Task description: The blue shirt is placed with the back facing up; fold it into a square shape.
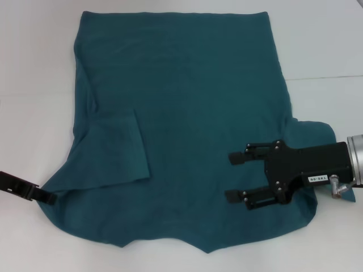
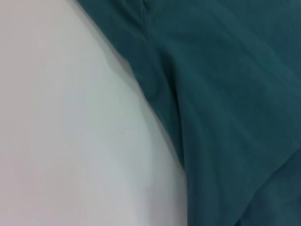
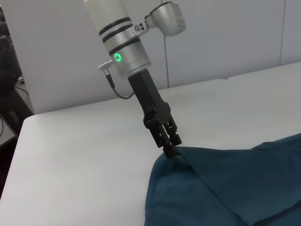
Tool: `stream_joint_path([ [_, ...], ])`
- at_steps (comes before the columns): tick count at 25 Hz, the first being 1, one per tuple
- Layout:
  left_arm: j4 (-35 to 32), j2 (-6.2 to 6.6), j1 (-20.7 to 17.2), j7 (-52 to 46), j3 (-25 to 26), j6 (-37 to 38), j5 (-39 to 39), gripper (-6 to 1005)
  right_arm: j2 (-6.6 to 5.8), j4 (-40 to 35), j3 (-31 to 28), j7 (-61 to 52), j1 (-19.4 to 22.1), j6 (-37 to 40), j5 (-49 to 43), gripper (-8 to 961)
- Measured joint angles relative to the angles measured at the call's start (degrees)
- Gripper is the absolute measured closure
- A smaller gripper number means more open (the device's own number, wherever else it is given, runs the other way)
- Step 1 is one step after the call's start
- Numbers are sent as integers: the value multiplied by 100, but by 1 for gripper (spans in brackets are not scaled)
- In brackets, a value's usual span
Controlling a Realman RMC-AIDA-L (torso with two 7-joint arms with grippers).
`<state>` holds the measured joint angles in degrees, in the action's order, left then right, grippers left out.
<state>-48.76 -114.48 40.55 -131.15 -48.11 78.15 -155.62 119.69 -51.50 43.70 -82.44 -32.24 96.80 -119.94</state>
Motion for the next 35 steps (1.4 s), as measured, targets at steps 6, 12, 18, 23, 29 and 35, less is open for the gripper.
stream_joint_path([
  [6,115,-4,8,-19,-80,-27,-51,374,1,15,-1,-1,-3,-1,5,71],
  [12,248,29,40,-35,-130,-68,-56,449,1,34,8,-1,-11,-29,17,71],
  [18,293,37,59,-3,-129,-102,-57,622,1,68,15,-1,-18,-30,24,71],
  [23,297,-4,59,-8,-136,-149,-57,733,1,70,16,0,-19,-35,28,71],
  [29,266,-23,23,-36,-104,-147,-56,898,1,73,15,-1,-19,-57,33,71],
  [35,241,2,-9,-129,-82,-145,-57,935,3,79,16,0,-19,-82,43,71],
])
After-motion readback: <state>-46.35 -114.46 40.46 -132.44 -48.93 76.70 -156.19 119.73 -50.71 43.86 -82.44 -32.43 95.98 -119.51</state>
